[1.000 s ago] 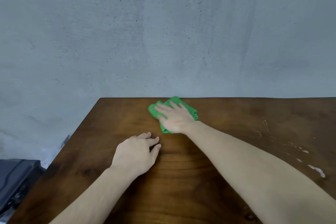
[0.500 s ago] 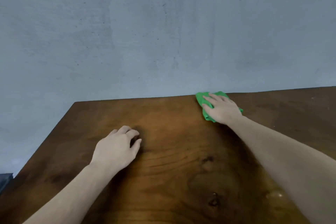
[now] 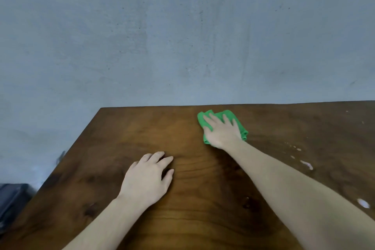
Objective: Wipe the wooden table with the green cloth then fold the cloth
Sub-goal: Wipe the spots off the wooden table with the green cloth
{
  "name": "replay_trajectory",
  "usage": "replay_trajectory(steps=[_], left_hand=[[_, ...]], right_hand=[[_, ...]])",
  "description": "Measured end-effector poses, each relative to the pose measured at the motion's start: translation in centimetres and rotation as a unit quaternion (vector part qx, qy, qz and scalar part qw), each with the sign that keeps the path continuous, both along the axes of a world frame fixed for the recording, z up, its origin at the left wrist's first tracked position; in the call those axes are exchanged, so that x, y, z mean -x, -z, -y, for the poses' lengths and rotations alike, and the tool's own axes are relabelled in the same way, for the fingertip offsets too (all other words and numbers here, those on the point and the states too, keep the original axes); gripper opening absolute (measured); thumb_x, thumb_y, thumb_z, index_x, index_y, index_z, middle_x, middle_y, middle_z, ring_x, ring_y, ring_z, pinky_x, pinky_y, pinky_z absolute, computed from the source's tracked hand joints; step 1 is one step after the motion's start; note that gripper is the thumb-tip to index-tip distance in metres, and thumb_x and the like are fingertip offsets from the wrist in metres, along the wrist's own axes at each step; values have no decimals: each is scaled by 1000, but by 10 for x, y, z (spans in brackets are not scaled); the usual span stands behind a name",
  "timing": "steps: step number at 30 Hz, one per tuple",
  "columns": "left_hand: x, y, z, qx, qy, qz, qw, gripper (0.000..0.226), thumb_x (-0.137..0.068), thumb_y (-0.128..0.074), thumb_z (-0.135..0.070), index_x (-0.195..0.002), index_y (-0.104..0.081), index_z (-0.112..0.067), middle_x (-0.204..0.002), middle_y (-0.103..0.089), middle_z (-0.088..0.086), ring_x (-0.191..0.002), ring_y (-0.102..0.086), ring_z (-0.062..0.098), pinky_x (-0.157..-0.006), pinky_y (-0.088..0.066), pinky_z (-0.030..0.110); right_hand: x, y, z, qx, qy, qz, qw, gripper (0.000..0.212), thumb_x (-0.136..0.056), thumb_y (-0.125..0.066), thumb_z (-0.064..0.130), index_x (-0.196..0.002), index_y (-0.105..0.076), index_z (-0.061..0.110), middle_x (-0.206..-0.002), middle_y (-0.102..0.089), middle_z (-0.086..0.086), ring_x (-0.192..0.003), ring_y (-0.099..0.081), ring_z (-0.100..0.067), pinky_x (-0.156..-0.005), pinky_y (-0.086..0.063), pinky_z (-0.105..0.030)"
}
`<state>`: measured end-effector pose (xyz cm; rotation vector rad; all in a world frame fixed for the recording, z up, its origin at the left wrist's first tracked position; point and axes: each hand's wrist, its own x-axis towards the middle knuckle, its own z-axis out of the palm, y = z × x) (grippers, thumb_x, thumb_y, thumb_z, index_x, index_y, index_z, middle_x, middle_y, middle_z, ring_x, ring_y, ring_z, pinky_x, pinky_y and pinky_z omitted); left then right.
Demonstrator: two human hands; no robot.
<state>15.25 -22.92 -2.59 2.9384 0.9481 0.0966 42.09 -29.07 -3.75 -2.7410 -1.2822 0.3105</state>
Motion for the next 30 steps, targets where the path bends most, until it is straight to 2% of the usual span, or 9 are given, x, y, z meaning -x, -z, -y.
replay_trajectory(steps=[5, 8, 11, 16, 22, 26, 30], left_hand=[[16, 5, 4, 5, -9, 3, 1000, 53, -94, -29, -56, -141, -46, -40, -148, -44, -15, -135, -40, 13, -102, -43, 36], [12, 5, 10, 10, -8, -2, 1000, 50, -96, -31, -56, -142, -44, -41, -149, -42, -14, -137, -37, 13, -106, -39, 36], [-5, 2, 24, 24, 10, -8, 1000, 49, -96, -34, -57, -143, -40, -45, -151, -36, -17, -140, -31, 11, -110, -34, 37], [-46, -4, 65, 47, 55, -29, 997, 52, -97, -27, -60, -147, -31, -46, -157, -26, -18, -145, -21, 13, -116, -25, 41], [-71, -5, 110, 63, 104, -56, 991, 54, -97, -24, -61, -149, -23, -47, -161, -15, -18, -149, -11, 12, -120, -14, 41], [-51, -7, 125, 66, 115, -58, 989, 55, -98, -25, -61, -151, -21, -46, -162, -13, -17, -150, -8, 11, -121, -11, 38], [-15, -9, 137, 57, 120, -42, 990, 54, -98, -28, -58, -150, -25, -43, -160, -20, -16, -148, -16, 11, -119, -20, 36]], right_hand=[[75, -4, -25, 11, -216, 2, 976, 53, -106, -17, 54, -159, -8, 50, -167, 2, 22, -157, 4, -23, -125, 7, -51], [76, 0, -6, -11, -252, -2, 968, 53, -105, -19, 57, -157, -13, 52, -167, -2, 24, -157, 1, -19, -126, 6, -49], [39, 0, 29, -20, -193, -8, 981, 53, -104, -19, 58, -157, -15, 53, -167, -3, 23, -157, -1, -18, -126, 5, -46], [-59, 3, 137, -14, -20, 6, 1000, 53, -104, -17, 59, -157, -12, 53, -168, -3, 22, -157, -3, -18, -126, 1, -45], [-121, 4, 266, 0, 170, -4, 985, 55, -103, -17, 60, -157, -9, 53, -168, -3, 22, -157, -4, -20, -126, -1, -46], [-93, 3, 275, 3, 190, -18, 982, 56, -104, -18, 56, -159, -7, 50, -168, 0, 20, -157, -1, -26, -125, 1, -52], [-22, -2, 248, -6, 127, -3, 992, 55, -105, -19, 55, -159, -8, 49, -168, -3, 20, -157, -2, -27, -125, 1, -54]])
